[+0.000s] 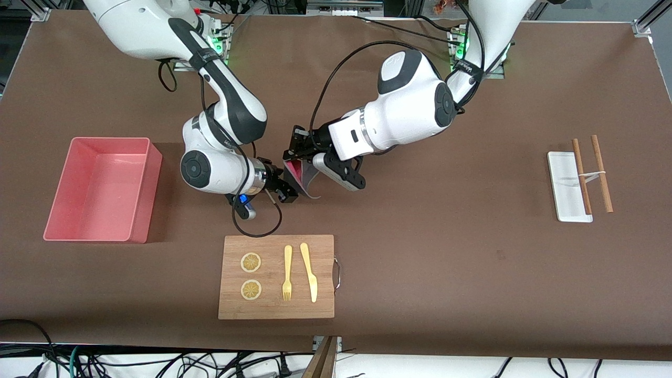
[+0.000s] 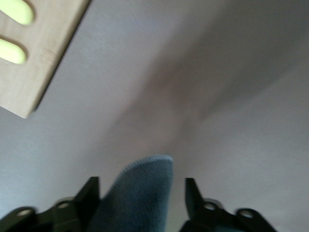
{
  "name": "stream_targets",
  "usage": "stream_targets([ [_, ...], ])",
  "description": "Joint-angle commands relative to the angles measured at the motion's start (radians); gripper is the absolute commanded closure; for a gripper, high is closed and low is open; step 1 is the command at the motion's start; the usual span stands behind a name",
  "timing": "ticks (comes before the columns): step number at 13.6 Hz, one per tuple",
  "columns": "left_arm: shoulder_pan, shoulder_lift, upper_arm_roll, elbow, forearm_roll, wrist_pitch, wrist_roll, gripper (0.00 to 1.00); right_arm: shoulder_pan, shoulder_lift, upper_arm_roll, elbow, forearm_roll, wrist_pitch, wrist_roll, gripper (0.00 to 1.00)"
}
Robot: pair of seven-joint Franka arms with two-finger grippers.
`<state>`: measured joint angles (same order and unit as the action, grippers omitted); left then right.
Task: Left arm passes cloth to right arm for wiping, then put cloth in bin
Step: 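Grasp the hanging cloth with the right gripper below the left gripper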
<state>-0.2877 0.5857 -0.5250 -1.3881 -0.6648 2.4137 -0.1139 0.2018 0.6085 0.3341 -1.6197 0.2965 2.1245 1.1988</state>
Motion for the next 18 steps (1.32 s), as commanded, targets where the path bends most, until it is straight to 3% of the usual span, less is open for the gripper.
stream_targets([
  [1, -0.011, 0.0, 0.007, 0.014, -0.024, 0.008, -0.006, 1.0, -0.005, -0.004, 0.011, -0.017, 0.035, 0.002, 0.005, 1.0],
  [3, -0.011, 0.0, 0.007, 0.014, -0.024, 0.008, -0.006, 1.0, -0.007, -0.004, 0.01, -0.014, 0.088, 0.003, -0.001, 1.0],
  [13, -0.008, -0.003, 0.007, 0.014, -0.024, 0.008, -0.006, 1.0, -0.009, -0.013, 0.023, -0.008, 0.084, -0.06, -0.002, 1.0],
  [14, -0.005, -0.004, 0.007, 0.014, -0.021, 0.007, -0.006, 0.8, -0.01, -0.018, 0.023, -0.006, 0.082, -0.08, -0.002, 1.0],
  [15, -0.004, -0.006, 0.008, 0.012, -0.016, 0.007, -0.006, 0.01, -0.012, -0.019, 0.023, -0.003, 0.082, -0.089, -0.004, 1.0],
  [18, 0.007, -0.024, 0.016, 0.001, -0.01, -0.005, -0.006, 0.0, -0.012, -0.019, 0.023, 0.0, 0.081, -0.089, -0.005, 1.0],
])
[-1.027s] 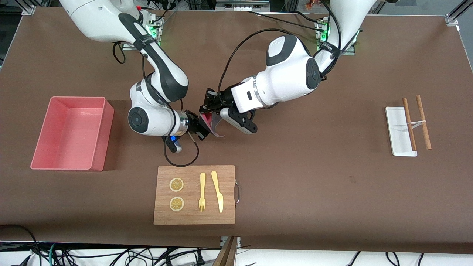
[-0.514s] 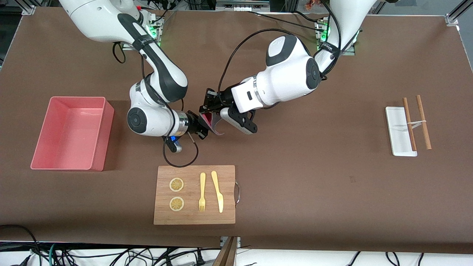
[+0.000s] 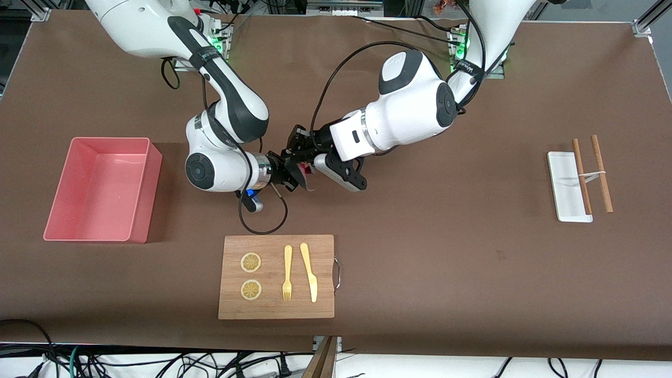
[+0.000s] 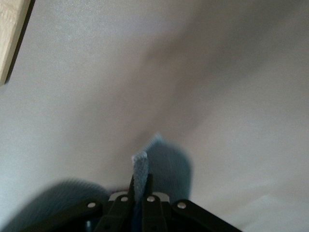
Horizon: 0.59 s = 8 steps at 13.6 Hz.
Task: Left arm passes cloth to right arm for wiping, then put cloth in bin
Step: 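Open the left gripper and withdraw while the right gripper holds the cloth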
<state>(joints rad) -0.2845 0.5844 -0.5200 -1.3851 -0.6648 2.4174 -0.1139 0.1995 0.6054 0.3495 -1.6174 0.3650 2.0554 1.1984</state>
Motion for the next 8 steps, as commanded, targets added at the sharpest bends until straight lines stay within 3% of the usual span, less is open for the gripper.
stream_targets([
  [1, 0.013, -0.037, 0.015, -0.005, -0.01, -0.021, -0.006, 0.0, -0.009, -0.016, 0.008, -0.003, 0.011, -0.023, -0.008, 1.0],
  [3, 0.053, -0.067, 0.024, -0.014, 0.022, -0.081, -0.009, 0.0, -0.009, -0.022, 0.015, -0.003, 0.011, -0.084, -0.066, 1.0],
  [8, 0.212, -0.097, 0.025, -0.022, 0.403, -0.32, -0.006, 0.0, -0.002, 0.0, 0.019, -0.041, -0.015, -0.144, -0.146, 1.0],
])
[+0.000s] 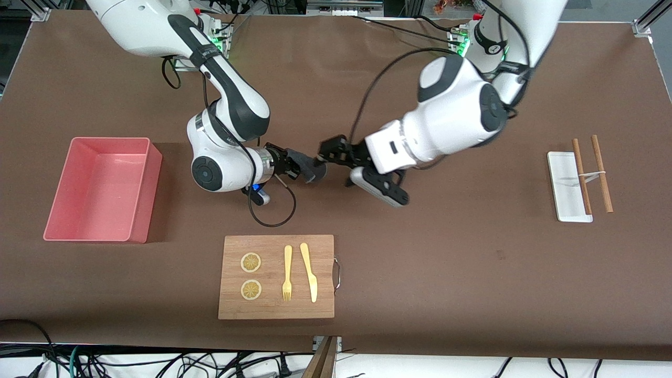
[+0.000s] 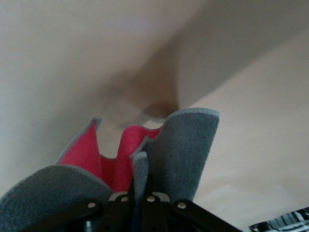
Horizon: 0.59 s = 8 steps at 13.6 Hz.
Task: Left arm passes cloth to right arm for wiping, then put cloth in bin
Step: 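Open the left gripper and withdraw while the right gripper holds the cloth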
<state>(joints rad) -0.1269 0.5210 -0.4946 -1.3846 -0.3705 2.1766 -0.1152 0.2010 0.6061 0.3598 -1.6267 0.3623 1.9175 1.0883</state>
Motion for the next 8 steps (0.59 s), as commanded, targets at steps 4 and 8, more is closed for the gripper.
stream_targets([
  [4, 0.171, -0.113, -0.004, -0.014, 0.359, -0.309, 0.003, 0.0, -0.005, 0.035, -0.001, -0.056, -0.149, 0.011, -0.123, 1.0],
  [8, 0.266, -0.171, -0.001, -0.011, 0.47, -0.438, 0.092, 0.0, -0.012, 0.046, -0.08, -0.058, -0.255, 0.014, -0.276, 1.0],
])
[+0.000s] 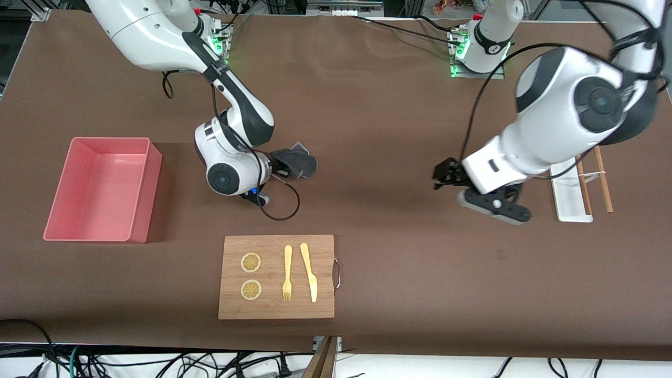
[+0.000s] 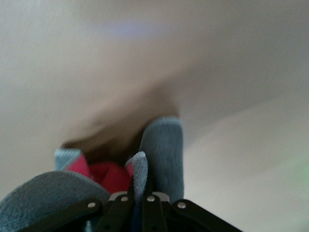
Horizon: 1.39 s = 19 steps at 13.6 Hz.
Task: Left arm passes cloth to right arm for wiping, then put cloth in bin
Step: 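Open the left gripper and withdraw while the right gripper holds the cloth, then move the cloth over the pink bin while the left gripper returns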
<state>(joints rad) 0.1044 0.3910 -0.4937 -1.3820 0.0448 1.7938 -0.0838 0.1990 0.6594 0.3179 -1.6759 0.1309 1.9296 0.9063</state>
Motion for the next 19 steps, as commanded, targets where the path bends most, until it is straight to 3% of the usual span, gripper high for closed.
stream_targets([
  [1, 0.052, -0.058, 0.0, -0.014, 0.084, -0.065, 0.087, 0.0, -0.013, -0.009, -0.075, -0.01, -0.024, -0.003, -0.165, 1.0],
  [3, 0.04, -0.115, 0.084, -0.031, 0.096, -0.071, 0.131, 0.0, -0.015, -0.015, -0.156, -0.014, -0.025, -0.011, -0.301, 1.0],
  [6, -0.063, -0.222, 0.315, -0.132, 0.077, -0.076, 0.203, 0.0, -0.016, -0.021, -0.288, -0.015, -0.025, -0.03, -0.525, 1.0],
  [8, -0.118, -0.309, 0.409, -0.263, 0.072, -0.068, 0.191, 0.0, -0.018, -0.029, -0.35, -0.013, -0.04, -0.038, -0.642, 1.0],
  [11, -0.19, -0.38, 0.504, -0.345, -0.012, -0.064, 0.205, 0.0, -0.032, -0.037, -0.398, -0.001, -0.103, -0.04, -0.754, 1.0],
  [14, -0.192, -0.377, 0.501, -0.359, -0.013, -0.04, 0.205, 0.0, -0.032, -0.037, -0.366, 0.001, -0.088, -0.02, -0.645, 1.0],
  [19, -0.19, -0.376, 0.501, -0.359, -0.014, -0.059, 0.205, 0.0, -0.016, -0.021, -0.179, 0.001, -0.091, 0.11, -0.266, 1.0],
])
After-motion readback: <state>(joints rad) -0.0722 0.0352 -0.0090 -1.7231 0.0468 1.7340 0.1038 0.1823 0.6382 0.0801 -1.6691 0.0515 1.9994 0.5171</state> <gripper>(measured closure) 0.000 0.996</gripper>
